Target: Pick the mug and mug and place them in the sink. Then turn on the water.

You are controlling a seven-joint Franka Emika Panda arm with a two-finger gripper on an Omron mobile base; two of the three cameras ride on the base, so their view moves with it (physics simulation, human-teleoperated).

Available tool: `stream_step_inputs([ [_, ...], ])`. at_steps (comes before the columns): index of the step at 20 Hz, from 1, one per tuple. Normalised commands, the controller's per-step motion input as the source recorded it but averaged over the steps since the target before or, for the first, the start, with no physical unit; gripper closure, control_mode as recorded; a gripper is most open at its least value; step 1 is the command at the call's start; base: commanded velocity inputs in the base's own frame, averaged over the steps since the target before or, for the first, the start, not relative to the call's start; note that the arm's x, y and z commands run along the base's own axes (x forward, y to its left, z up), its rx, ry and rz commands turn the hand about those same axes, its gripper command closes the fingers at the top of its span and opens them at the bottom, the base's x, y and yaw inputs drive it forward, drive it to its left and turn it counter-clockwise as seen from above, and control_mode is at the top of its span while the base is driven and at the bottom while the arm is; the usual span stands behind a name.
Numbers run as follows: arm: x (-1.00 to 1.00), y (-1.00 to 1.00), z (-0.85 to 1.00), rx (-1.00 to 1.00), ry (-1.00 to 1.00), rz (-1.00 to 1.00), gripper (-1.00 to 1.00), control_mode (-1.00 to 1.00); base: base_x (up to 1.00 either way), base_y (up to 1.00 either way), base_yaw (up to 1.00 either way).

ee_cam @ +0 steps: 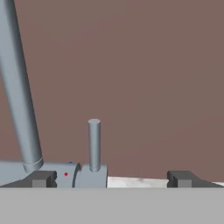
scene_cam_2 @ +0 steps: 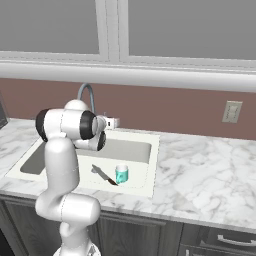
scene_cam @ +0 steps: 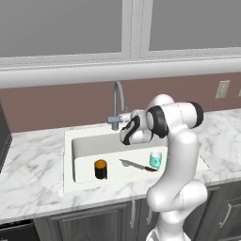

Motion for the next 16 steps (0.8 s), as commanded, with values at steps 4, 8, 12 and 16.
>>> stream_step_inputs([
  [4,0.00,0.00,-0.25,0.00,-0.10,0.00,-1.00,-1.00,0.00,0.00,0.00],
  [8,0.02,0.00,-0.26,0.00,-0.10,0.00,-1.00,-1.00,0.00,0.00,0.00],
  [12,0.02,0.00,-0.29,0.00,-0.11,0.00,-1.00,-1.00,0.00,0.00,0.00],
  [16,0.00,0.00,-0.29,0.00,-0.11,0.00,-1.00,-1.00,0.00,0.00,0.00],
])
